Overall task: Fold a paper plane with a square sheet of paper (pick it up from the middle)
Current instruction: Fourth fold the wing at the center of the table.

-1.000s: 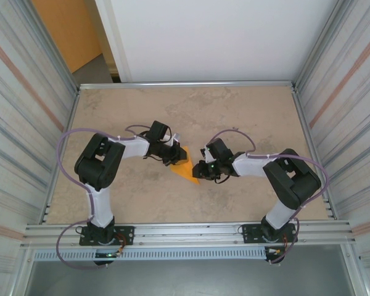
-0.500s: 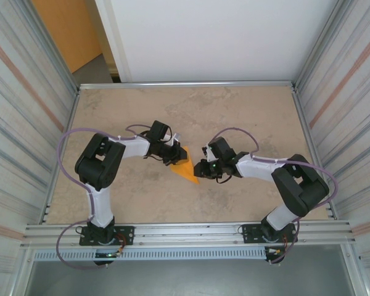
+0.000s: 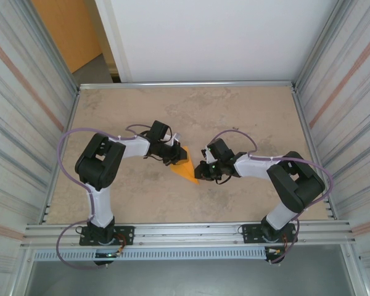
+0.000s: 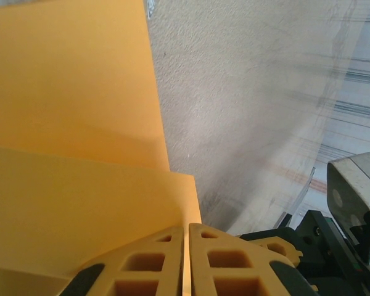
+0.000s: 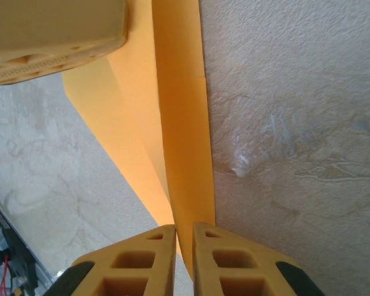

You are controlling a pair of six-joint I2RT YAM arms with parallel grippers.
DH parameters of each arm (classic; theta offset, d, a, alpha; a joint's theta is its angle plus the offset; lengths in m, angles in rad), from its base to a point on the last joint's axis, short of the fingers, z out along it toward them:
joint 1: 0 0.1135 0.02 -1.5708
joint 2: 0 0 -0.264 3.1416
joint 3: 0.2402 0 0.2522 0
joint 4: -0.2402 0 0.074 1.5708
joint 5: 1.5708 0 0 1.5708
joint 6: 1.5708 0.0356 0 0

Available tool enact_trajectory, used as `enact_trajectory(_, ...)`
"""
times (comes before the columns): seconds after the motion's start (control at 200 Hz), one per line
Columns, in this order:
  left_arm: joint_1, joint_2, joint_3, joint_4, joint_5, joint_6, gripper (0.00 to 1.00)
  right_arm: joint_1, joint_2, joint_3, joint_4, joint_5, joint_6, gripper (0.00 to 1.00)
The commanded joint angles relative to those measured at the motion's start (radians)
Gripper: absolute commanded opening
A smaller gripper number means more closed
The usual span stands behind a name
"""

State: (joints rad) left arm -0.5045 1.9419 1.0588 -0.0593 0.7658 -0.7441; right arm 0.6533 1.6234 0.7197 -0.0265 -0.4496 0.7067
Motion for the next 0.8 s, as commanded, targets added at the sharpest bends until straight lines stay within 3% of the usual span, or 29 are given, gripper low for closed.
enact_trajectory(0.0,-0.004,0.023,0.026,-0.03,-0.002,0.022,0.12,0.003,0.024,-0.019,0.002,-0.017,0.02,0.14)
enact_trajectory(0.792,-0.004,0.052,0.043,-0.029,0.006,0.032,0.12,0.003,0.058,-0.05,0.011,0.003,0.04,0.13)
